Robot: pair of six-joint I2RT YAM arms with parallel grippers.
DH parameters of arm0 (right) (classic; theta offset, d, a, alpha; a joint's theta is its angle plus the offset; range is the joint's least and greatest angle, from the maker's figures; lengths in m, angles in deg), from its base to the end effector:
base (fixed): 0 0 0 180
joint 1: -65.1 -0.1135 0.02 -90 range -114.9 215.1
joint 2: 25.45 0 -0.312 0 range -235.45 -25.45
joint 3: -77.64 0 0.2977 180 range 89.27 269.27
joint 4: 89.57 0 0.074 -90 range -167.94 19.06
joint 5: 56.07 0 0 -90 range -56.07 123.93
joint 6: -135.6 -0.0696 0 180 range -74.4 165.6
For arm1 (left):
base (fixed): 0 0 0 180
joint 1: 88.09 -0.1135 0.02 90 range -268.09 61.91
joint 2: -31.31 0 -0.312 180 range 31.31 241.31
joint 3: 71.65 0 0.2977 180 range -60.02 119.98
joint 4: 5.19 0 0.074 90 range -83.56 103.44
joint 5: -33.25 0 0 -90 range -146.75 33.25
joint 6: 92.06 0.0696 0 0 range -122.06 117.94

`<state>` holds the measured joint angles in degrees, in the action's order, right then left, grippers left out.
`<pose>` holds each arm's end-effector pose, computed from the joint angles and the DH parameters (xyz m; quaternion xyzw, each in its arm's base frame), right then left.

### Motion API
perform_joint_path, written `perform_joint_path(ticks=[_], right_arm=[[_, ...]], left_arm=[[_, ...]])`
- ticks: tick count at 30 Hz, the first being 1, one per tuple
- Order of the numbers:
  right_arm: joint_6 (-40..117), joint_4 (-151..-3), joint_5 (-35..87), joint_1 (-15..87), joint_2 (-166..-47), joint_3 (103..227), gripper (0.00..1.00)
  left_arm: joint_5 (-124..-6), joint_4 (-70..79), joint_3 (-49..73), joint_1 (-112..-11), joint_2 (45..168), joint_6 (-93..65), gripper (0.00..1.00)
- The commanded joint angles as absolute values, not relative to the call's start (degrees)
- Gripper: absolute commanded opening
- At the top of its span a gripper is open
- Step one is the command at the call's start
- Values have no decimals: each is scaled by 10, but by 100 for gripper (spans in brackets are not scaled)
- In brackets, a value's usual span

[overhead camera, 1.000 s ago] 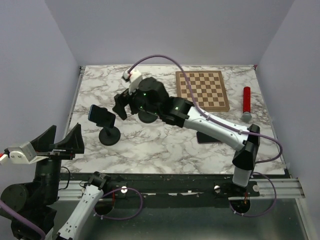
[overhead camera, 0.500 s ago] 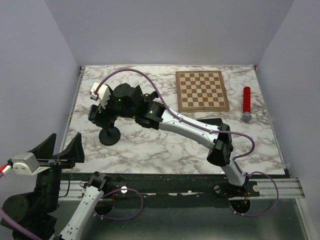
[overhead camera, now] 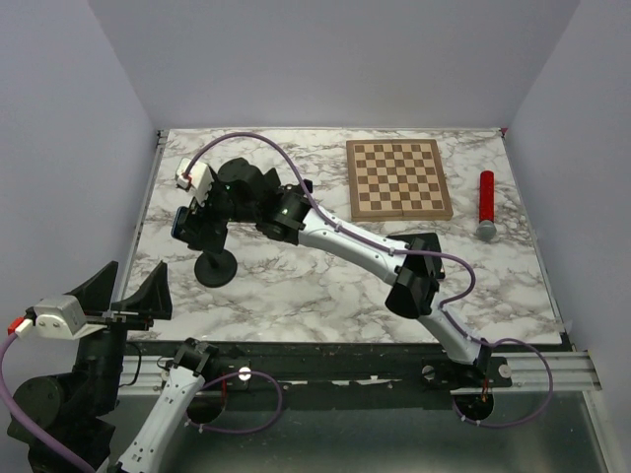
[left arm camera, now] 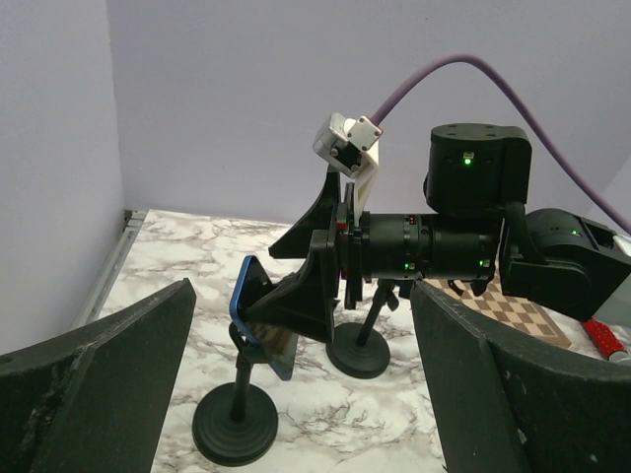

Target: Remove the phone from the phone stand

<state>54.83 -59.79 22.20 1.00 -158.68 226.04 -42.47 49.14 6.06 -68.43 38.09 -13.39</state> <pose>0.2749 0.5986 0.3829 -0.5201 0.5941 0.3520 0.5026 -0.0479 0.0353 0.4721 -0.0563 0.5987 -0.1410 0.7865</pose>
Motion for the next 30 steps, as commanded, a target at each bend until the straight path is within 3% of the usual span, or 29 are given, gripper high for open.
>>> perform_joint_path(ticks=[1, 10, 20, 30], right_arm=[[550, -590, 178, 12, -1607, 2281, 100], [532, -593, 174, 4, -1605, 2272, 100], [515, -610, 312, -20, -1612, 2269, 100], [537, -623, 367, -36, -1636, 2284, 100]], left_arm=[[-441, 490, 57, -681, 377, -126, 98], [-446, 488, 60, -681, 386, -127, 98], [-450, 492, 57, -681, 384, -150, 99], [-450, 491, 63, -681, 389, -147, 99]])
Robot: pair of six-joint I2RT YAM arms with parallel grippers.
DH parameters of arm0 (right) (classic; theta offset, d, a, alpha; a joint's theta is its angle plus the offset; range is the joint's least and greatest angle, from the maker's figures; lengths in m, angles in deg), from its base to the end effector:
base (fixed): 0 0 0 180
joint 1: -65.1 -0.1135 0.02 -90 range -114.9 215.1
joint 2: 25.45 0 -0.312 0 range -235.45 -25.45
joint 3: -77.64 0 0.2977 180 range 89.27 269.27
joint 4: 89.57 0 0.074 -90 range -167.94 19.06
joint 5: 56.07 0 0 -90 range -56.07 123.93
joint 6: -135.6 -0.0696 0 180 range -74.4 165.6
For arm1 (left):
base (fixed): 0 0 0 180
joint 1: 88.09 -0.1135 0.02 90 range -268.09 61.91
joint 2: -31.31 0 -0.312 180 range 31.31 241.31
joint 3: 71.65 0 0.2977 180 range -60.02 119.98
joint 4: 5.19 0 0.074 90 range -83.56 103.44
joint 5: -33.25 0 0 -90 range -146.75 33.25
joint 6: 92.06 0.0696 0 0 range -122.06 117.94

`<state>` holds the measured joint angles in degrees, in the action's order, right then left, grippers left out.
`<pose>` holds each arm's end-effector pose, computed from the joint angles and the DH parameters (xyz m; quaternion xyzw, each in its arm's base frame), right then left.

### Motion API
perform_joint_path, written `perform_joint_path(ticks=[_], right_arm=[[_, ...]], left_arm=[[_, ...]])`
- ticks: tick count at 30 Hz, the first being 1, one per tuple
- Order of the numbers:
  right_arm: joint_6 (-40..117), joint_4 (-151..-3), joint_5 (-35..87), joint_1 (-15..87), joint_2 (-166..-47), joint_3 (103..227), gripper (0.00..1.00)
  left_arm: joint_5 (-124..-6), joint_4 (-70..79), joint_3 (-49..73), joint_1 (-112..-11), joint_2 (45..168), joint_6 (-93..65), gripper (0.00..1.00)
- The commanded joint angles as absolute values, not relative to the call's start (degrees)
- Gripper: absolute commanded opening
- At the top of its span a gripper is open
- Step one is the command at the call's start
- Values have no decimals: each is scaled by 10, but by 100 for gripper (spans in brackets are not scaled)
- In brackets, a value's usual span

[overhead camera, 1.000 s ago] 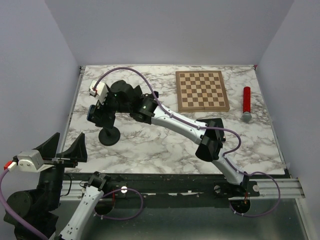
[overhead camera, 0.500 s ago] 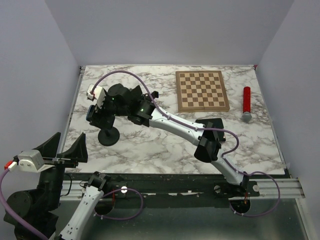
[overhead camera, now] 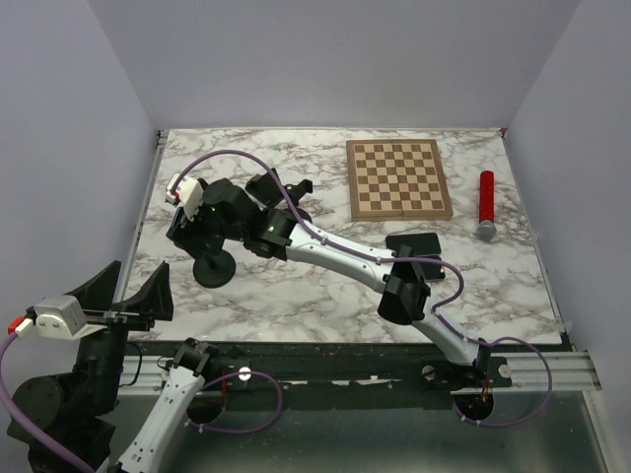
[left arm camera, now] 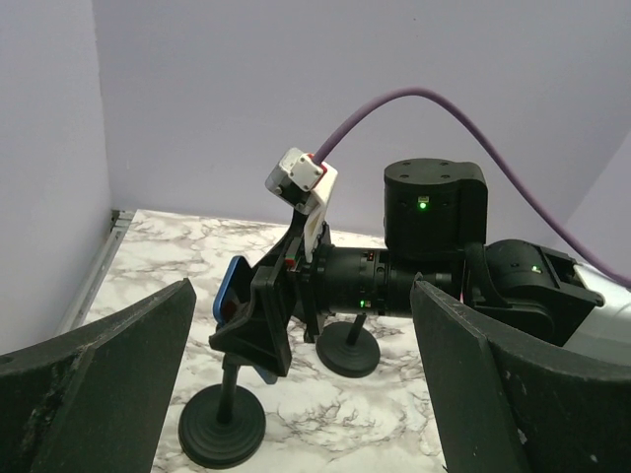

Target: Remove the phone from the phone stand

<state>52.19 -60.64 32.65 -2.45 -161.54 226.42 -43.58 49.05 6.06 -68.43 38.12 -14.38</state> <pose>0.2556 0.6226 0.3551 -0.4875 0.6342 0.3121 0.5126 -0.0479 0.0340 0.4725 -0.0538 0.5979 -0.1537 0.7848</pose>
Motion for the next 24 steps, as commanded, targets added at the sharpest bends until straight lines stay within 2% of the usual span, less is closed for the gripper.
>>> perform_joint_path(ticks=[1, 5, 10, 14, 17, 24], right_arm=[[537, -623, 372, -37, -1637, 2286, 99], [533, -631, 389, -38, -1632, 2282, 92], [522, -641, 424, -39, -1608, 2263, 79], [500, -641, 456, -39, -1582, 2242, 61], [473, -637, 487, -39, -1559, 2224, 41], [388, -625, 509, -31, -1478, 2145, 16]], left_arm=[[-452, 490, 61, -681, 391, -146, 98], [-453, 491, 62, -681, 395, -144, 98], [-445, 490, 54, -681, 391, -151, 99], [-444, 491, 36, -681, 390, -165, 98], [-453, 488, 19, -681, 395, -178, 99], [-477, 482, -15, -681, 418, -209, 98]])
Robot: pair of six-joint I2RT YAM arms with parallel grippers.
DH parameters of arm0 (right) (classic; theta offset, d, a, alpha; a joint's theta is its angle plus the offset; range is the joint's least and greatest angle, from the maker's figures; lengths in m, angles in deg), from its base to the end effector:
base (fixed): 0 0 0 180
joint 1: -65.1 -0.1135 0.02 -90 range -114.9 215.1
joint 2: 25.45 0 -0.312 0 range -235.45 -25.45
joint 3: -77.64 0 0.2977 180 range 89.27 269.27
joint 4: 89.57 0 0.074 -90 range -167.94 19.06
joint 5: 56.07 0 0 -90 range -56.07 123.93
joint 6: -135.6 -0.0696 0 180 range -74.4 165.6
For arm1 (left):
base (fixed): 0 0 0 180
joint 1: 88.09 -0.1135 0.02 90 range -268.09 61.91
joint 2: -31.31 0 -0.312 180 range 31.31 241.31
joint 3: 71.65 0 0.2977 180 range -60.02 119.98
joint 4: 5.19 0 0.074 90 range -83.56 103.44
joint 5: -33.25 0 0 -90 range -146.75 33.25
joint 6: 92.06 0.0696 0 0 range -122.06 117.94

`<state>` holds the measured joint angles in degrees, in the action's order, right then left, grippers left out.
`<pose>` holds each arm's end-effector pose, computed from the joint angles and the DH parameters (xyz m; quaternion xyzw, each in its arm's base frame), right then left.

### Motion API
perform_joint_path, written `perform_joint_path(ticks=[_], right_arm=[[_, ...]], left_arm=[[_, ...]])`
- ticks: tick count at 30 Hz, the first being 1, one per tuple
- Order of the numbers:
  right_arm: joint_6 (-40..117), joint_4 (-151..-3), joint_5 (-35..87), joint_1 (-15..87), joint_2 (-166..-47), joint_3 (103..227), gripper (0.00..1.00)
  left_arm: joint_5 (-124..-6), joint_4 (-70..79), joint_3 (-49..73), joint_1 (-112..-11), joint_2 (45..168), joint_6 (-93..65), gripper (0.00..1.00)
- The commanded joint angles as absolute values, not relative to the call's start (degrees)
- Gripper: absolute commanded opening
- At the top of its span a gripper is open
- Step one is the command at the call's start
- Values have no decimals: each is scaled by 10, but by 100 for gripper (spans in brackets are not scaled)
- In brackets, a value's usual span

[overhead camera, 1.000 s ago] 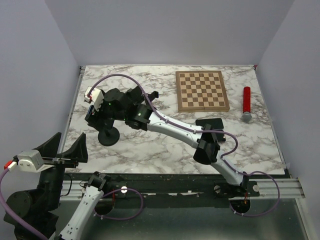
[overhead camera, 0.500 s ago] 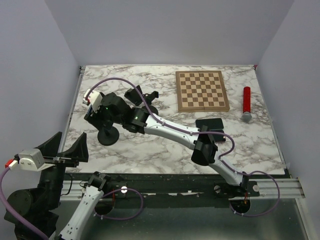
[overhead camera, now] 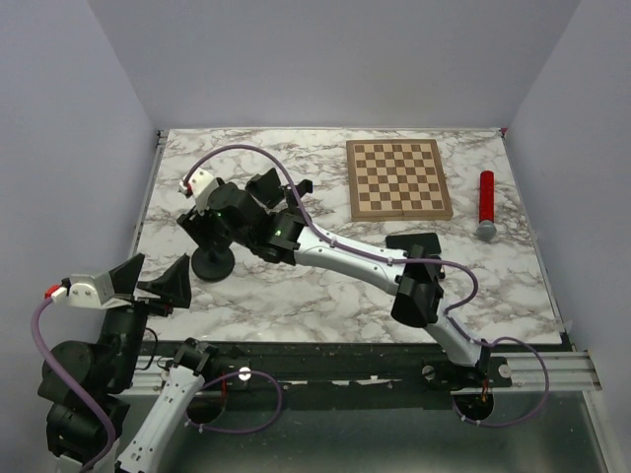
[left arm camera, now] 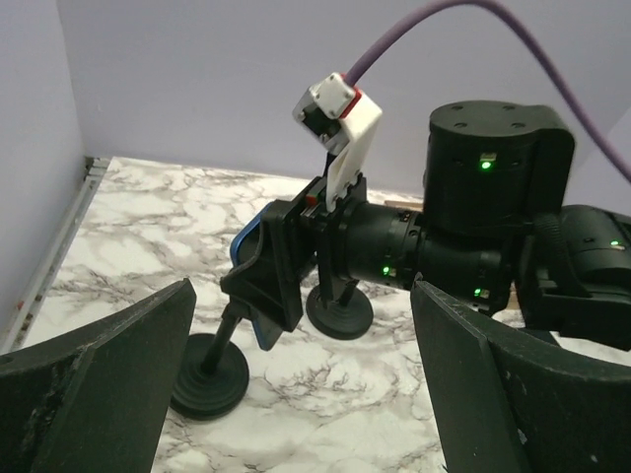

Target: Remove the phone from the phone stand

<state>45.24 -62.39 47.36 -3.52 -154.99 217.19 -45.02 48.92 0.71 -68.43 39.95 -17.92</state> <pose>0.2510 0.5967 0.3640 -0.3910 0.7005 0.2563 0.5392 -0.0108 0.0189 0.4510 -0.0567 0.6442 -0.1690 0.7438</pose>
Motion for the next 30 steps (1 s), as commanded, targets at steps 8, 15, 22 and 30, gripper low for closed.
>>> perform_joint_path(ticks=[8, 15, 22, 30], right_arm=[[318, -591, 498, -19, -1401, 2087, 1], [263, -516, 592, -15, -1357, 2053, 1], [237, -532, 640, -4, -1297, 1954, 1], [198, -546, 608, 22, -1253, 1891, 1]], left_arm=[[-493, 457, -74, -681, 405, -257, 97], [-557, 421, -144, -681, 429, -306, 90], [-638, 347, -196, -681, 468, -350, 69], [-748, 282, -225, -681, 540, -354, 76]])
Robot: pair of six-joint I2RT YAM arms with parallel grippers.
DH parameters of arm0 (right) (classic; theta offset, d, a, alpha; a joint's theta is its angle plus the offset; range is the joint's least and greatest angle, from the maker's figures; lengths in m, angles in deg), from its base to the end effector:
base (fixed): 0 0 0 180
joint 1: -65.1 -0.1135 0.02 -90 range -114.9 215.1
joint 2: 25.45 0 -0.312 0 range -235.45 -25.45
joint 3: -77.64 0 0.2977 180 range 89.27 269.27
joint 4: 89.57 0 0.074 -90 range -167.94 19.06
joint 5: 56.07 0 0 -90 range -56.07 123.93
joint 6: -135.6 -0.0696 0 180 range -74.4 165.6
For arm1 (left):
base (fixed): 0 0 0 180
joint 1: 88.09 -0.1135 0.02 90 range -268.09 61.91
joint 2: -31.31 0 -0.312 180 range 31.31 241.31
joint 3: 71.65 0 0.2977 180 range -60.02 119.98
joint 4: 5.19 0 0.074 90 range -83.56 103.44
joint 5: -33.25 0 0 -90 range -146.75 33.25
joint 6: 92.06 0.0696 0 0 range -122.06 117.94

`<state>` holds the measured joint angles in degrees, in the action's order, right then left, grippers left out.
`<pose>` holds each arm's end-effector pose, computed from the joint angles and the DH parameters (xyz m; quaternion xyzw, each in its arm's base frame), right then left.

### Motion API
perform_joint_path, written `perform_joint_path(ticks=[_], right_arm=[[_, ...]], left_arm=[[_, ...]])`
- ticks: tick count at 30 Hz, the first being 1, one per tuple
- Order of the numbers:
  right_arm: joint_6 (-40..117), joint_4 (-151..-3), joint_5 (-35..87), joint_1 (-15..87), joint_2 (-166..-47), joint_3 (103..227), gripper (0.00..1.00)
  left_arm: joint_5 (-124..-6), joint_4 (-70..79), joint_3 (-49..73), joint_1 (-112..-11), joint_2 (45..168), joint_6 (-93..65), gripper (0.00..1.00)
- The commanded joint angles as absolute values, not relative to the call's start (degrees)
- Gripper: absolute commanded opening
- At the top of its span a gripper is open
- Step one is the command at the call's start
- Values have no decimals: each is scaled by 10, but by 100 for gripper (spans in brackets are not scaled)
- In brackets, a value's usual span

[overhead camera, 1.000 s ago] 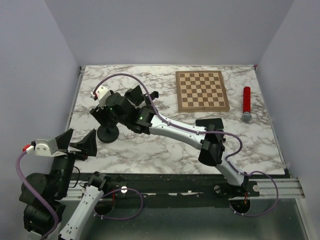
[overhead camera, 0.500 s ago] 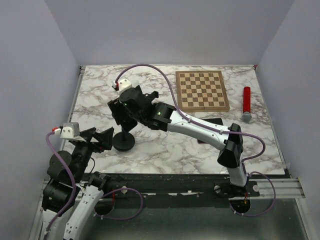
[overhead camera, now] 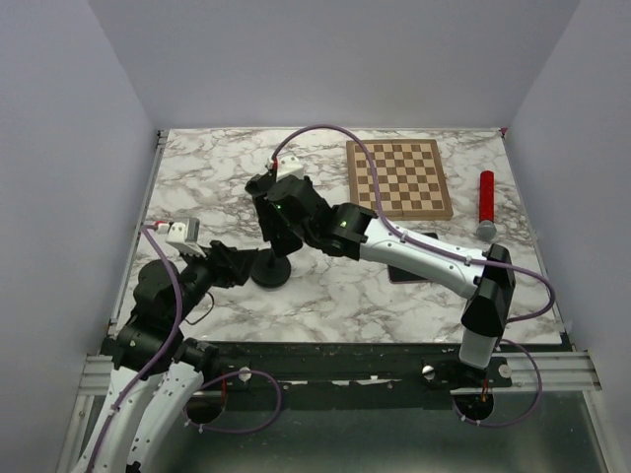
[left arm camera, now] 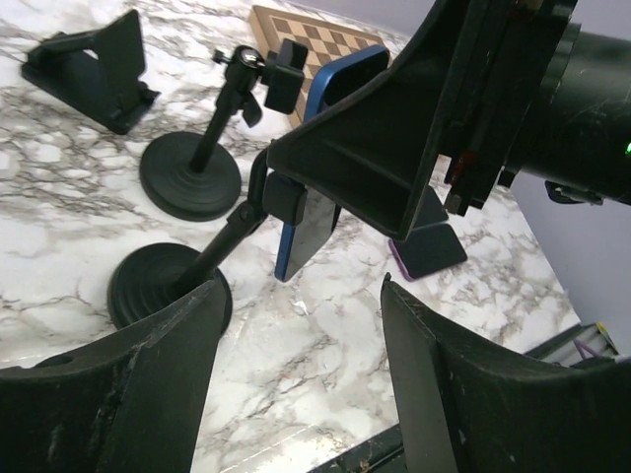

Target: Remove the phone from the phone stand

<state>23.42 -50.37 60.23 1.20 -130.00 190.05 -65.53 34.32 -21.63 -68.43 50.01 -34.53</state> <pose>0.2520 0.4442 0.3853 -0.1982 0.8330 0.1806 0.4840 0.1095 -0.0504 0.3479 -0.0343 0.7545 -0.3388 0.5611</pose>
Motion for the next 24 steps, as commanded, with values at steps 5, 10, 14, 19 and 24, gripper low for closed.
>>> perform_joint_path(ticks=[5, 10, 14, 19, 24], right_arm=[[186, -531, 585, 36, -1246, 1894, 1], [188, -531, 528, 51, -1247, 1895, 1], [189, -532, 512, 53, -1249, 1895, 1], [187, -539, 502, 54, -1245, 1892, 1], [186, -546, 491, 54, -1247, 1889, 1]], left_arm=[[-755, 265, -222, -681, 596, -340, 74], [-782, 211, -217, -681, 638, -299, 73], [-774, 208, -197, -681, 684, -272, 61], [-757, 207, -186, -681, 716, -280, 53], [-750, 191, -186, -681, 723, -266, 51]])
